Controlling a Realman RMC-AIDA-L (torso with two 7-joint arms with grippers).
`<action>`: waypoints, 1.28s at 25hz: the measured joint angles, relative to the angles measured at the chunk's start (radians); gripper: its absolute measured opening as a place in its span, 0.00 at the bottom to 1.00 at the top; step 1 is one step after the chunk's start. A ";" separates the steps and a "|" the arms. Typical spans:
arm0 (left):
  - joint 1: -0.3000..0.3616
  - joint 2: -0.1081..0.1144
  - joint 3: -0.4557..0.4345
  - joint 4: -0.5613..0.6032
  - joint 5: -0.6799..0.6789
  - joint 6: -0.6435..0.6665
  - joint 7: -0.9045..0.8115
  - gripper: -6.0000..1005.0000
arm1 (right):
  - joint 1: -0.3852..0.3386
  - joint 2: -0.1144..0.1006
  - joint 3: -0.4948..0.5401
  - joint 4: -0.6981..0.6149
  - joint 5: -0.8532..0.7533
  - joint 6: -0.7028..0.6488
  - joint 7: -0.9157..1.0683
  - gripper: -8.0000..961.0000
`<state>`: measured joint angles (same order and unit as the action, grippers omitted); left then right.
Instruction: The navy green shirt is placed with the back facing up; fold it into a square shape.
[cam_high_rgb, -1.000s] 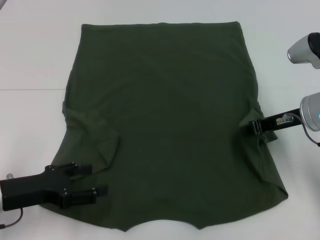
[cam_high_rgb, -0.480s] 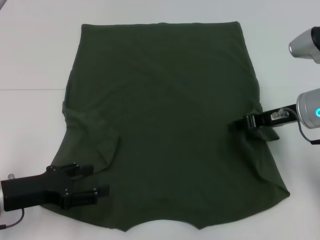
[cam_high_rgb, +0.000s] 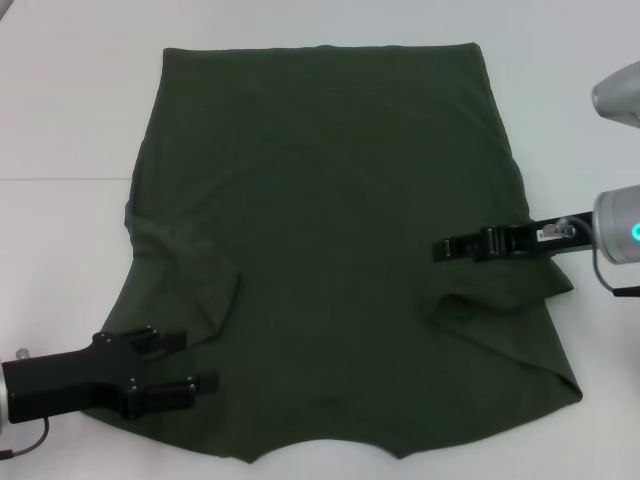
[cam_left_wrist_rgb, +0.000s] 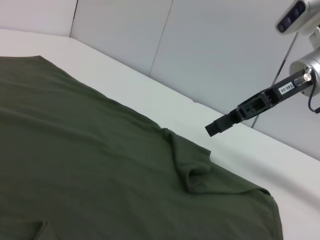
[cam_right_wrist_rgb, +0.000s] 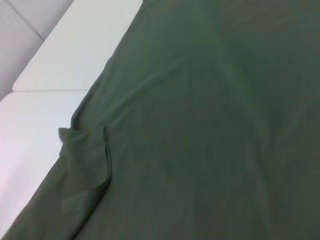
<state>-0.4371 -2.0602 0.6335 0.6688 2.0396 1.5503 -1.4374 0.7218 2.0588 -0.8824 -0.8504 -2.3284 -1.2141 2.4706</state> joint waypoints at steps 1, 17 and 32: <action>0.000 0.000 0.000 0.000 -0.001 0.000 0.000 0.86 | -0.004 0.001 0.014 0.002 0.003 -0.001 -0.008 0.63; -0.018 -0.004 0.000 0.000 -0.011 0.000 -0.031 0.86 | -0.325 -0.056 0.416 0.379 0.560 -0.194 -0.440 0.85; -0.033 -0.017 0.000 0.000 -0.031 -0.001 -0.035 0.86 | -0.317 0.030 0.595 0.521 0.575 0.025 -0.435 0.84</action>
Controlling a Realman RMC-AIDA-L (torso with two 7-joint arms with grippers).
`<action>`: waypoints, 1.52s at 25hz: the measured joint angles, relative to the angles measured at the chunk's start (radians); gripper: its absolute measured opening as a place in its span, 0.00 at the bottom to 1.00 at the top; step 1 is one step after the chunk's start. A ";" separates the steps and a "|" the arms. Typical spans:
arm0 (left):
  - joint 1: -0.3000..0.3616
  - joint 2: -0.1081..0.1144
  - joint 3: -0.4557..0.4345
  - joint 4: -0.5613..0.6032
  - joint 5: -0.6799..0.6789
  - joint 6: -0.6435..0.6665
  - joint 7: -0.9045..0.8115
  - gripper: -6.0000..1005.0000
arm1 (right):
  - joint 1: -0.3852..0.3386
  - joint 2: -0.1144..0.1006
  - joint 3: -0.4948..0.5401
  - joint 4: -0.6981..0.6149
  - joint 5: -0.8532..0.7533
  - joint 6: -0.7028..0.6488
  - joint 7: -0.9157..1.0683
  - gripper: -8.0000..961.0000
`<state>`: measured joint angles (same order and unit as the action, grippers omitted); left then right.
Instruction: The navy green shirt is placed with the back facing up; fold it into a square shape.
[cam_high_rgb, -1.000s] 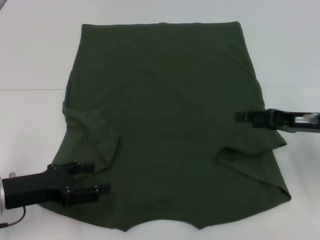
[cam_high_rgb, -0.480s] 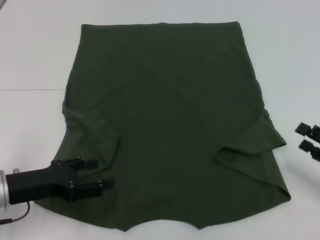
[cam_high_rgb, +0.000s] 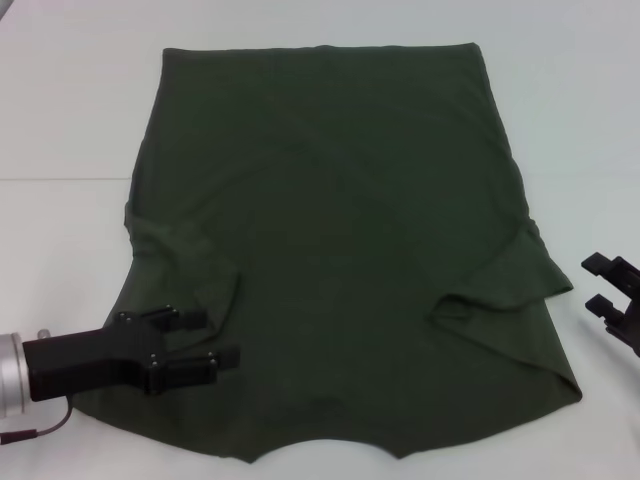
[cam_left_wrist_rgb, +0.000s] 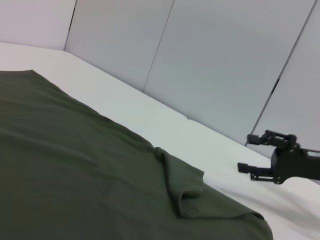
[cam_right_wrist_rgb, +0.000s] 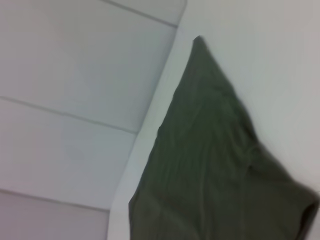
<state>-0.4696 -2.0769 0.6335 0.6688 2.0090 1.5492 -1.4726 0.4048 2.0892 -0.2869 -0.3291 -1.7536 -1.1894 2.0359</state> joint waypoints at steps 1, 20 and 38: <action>-0.001 -0.001 0.000 0.000 0.000 0.000 0.000 0.86 | 0.002 0.001 0.005 0.005 0.001 0.010 -0.001 0.84; -0.009 0.003 -0.002 0.000 -0.016 0.003 -0.012 0.86 | 0.072 0.004 0.042 0.125 0.087 0.178 -0.051 0.84; -0.007 0.000 -0.002 0.001 -0.016 0.012 -0.012 0.86 | 0.117 0.005 0.053 0.162 0.105 0.278 -0.043 0.84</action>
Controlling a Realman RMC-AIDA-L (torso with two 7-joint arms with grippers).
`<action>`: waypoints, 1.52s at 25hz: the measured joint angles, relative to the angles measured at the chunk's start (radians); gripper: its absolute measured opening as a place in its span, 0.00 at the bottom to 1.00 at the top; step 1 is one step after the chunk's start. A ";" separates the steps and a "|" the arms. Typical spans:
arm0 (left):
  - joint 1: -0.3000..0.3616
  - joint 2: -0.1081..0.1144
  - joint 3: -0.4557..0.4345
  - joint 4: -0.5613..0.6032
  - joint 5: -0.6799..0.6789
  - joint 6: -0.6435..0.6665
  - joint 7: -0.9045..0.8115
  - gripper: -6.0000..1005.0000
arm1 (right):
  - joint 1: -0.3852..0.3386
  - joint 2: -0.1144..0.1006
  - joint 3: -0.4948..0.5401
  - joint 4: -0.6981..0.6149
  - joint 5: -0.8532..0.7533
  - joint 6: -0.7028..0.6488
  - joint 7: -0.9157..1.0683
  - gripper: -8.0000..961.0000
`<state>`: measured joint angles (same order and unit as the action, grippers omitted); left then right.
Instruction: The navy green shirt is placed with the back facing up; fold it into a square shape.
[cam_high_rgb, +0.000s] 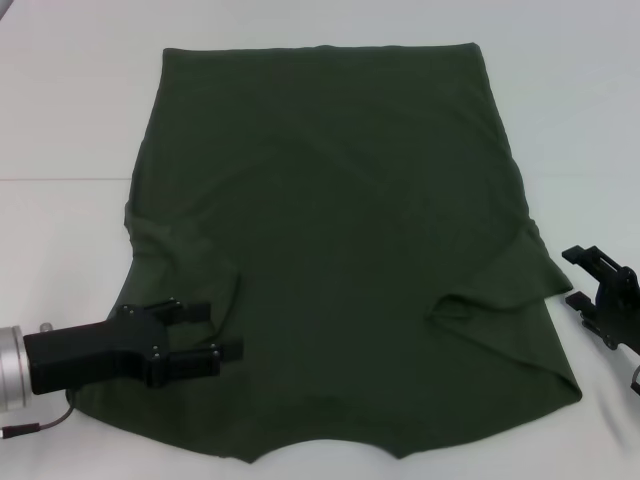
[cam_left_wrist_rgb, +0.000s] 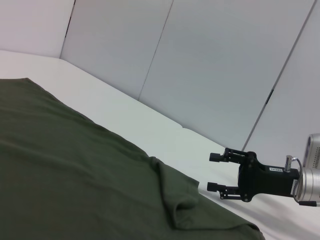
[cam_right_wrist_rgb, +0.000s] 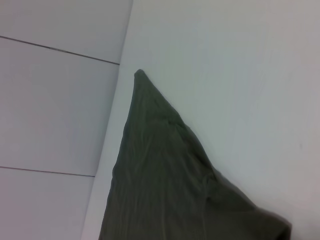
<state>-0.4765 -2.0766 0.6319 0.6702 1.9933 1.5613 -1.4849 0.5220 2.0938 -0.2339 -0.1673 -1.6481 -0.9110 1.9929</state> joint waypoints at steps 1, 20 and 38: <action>0.000 0.000 0.000 0.001 0.000 0.000 0.000 0.86 | 0.002 0.000 0.000 0.000 0.001 0.002 0.000 0.84; 0.003 0.003 0.000 -0.001 0.001 0.000 0.000 0.86 | 0.047 0.003 -0.006 0.007 0.001 0.090 -0.008 0.84; -0.002 0.000 0.000 0.001 0.001 0.000 0.000 0.86 | 0.086 0.003 -0.007 0.012 0.001 0.112 -0.010 0.83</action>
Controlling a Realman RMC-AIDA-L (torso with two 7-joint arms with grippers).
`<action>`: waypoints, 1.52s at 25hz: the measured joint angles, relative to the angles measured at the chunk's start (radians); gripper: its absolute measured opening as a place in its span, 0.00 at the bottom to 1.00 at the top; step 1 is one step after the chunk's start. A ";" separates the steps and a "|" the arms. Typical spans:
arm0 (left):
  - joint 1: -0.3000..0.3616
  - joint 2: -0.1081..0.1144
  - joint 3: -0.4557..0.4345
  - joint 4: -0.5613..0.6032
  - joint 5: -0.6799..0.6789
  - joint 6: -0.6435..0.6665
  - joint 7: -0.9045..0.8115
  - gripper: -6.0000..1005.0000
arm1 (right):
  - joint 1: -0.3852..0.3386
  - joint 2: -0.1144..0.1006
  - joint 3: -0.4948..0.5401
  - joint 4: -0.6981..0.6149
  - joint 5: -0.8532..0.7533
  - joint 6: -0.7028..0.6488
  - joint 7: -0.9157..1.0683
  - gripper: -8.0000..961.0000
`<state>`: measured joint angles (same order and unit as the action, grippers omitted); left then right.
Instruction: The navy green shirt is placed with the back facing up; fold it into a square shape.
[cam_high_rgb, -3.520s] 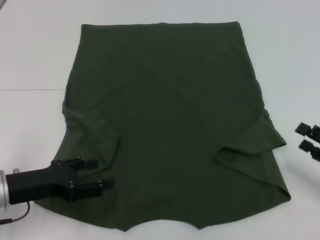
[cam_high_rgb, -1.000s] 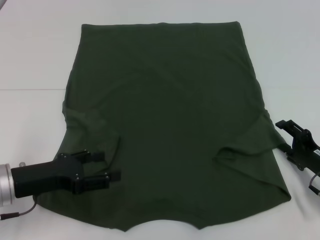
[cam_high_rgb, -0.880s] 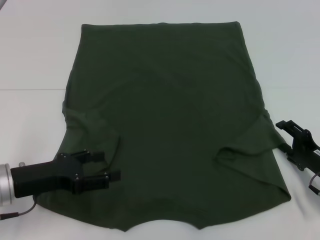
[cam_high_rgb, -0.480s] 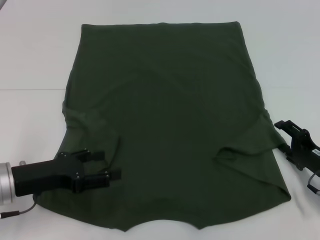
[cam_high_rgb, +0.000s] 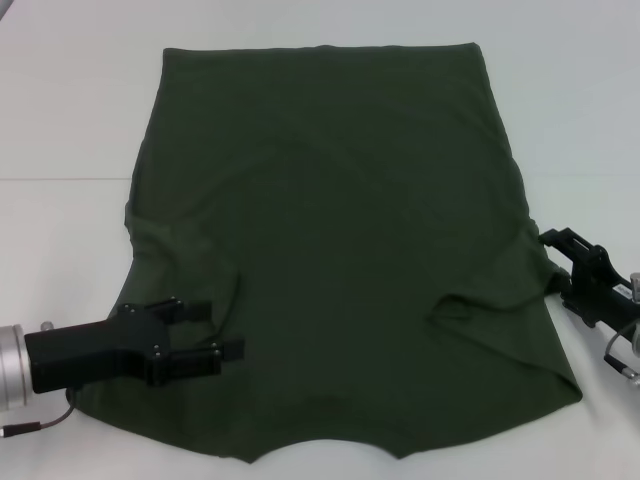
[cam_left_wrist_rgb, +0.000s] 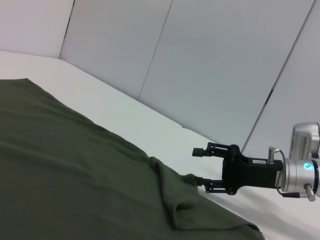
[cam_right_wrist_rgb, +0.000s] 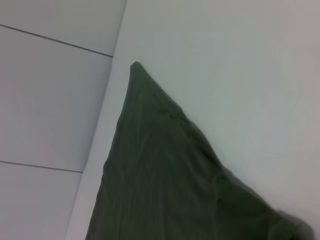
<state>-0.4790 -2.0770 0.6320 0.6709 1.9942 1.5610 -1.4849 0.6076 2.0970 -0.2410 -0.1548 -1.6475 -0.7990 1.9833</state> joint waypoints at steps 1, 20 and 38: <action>0.000 0.000 0.000 0.000 0.000 0.000 0.000 0.86 | 0.004 0.000 0.000 0.000 0.000 0.000 0.000 0.83; 0.007 0.000 0.000 0.000 -0.010 0.001 0.000 0.86 | -0.007 0.000 0.002 0.002 0.000 0.009 -0.003 0.75; 0.010 0.005 0.000 0.000 -0.023 0.000 0.003 0.86 | 0.024 0.001 -0.002 0.003 0.001 0.071 0.002 0.67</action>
<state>-0.4689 -2.0723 0.6320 0.6705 1.9708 1.5615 -1.4820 0.6320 2.0983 -0.2432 -0.1518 -1.6469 -0.7279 1.9857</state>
